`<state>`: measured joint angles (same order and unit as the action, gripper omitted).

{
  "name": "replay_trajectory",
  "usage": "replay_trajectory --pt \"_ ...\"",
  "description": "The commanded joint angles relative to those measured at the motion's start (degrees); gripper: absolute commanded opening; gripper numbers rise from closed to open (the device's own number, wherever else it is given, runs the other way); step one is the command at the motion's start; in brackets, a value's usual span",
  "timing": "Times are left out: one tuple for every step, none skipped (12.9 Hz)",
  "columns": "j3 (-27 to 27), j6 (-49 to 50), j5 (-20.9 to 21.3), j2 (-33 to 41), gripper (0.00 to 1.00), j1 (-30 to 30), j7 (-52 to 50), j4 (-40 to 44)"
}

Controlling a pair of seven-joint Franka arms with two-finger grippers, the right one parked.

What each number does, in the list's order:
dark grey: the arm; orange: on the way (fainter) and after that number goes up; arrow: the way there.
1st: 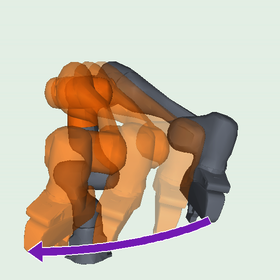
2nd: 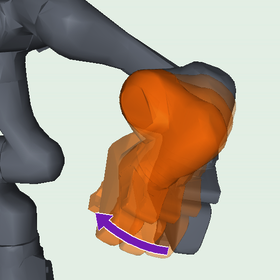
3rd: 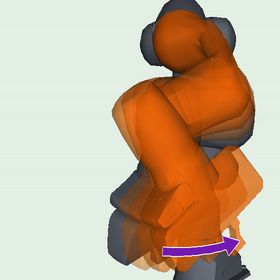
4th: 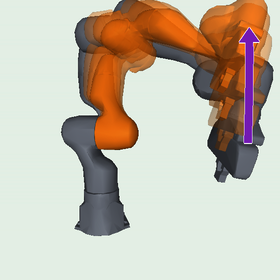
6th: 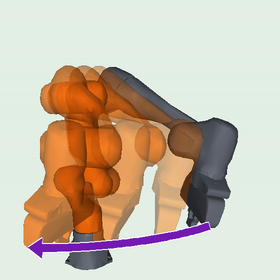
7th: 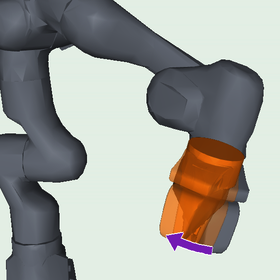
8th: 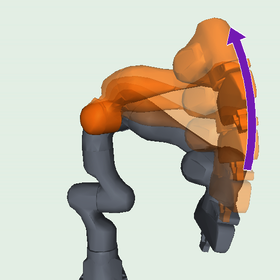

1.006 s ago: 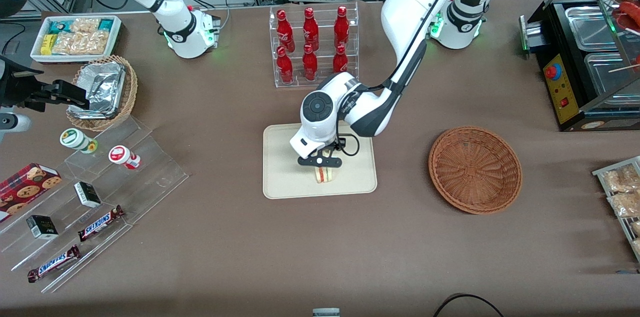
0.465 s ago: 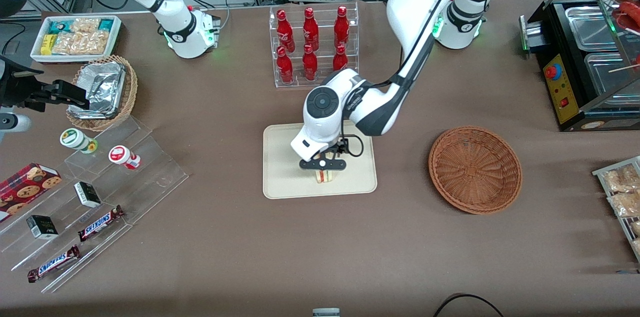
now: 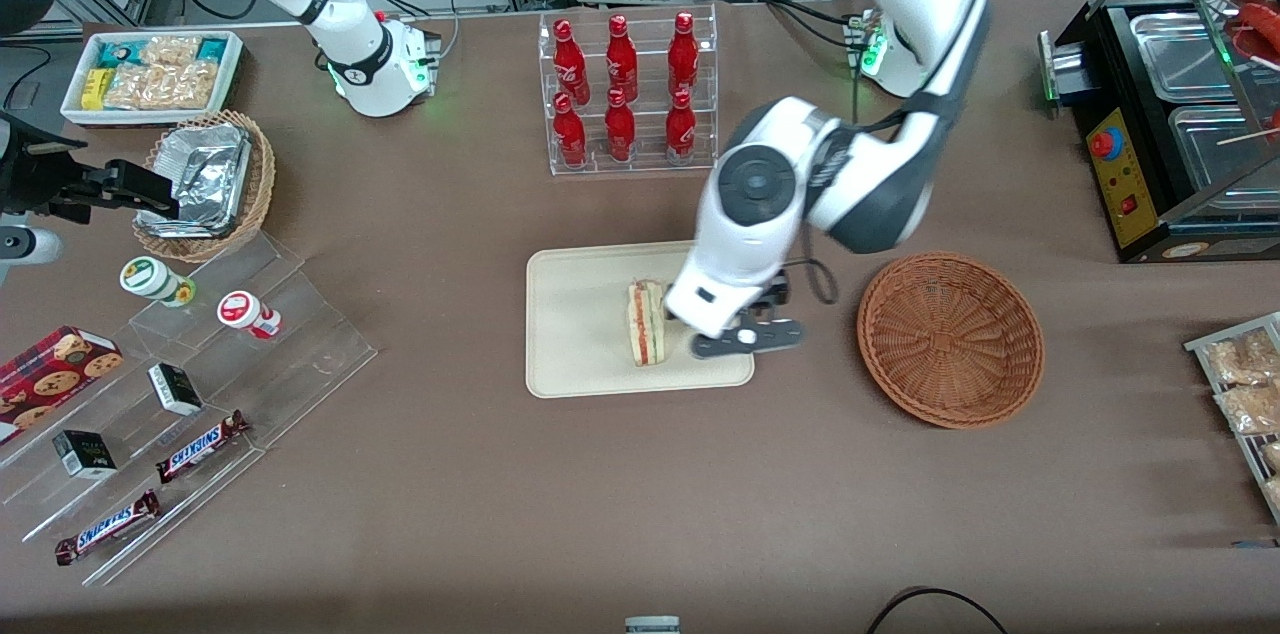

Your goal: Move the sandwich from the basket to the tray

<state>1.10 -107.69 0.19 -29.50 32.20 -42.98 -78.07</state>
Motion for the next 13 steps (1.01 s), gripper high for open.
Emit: replay_trajectory --pt "0.49 0.11 1.39 7.76 1.0 -5.02 3.4 -8.39" --pt "0.49 0.37 1.39 10.14 1.0 -7.39 7.08 -10.68" --pt "0.49 0.64 1.39 12.51 1.0 -9.59 10.16 -12.87" --pt "0.49 0.9 1.39 14.88 1.0 -11.52 13.15 -14.72" --pt "0.49 1.86 1.39 16.91 1.0 -13.63 17.18 -15.7" --pt "0.49 3.78 1.39 18.06 1.0 -15.39 21.58 -15.71" --pt "0.49 5.46 1.48 19.38 1.0 -17.06 25.54 -15.71" --pt "0.49 6.87 1.4 20.61 1.0 -18.82 28.01 -15.71" --pt "0.49 8.27 1.39 21.75 1.0 -20.4 30.47 -15.71" --pt "0.49 9.42 1.22 22.72 1.0 -22.16 33.46 -15.8" --pt "0.49 10.21 1.05 23.6 1.0 -24.01 35.83 -15.71" --pt "0.49 10.48 0.78 24.13 1.0 -25.59 38.03 -15.62" --pt "0.49 10.48 0.69 24.22 1.0 -27.08 40.67 -15.36"
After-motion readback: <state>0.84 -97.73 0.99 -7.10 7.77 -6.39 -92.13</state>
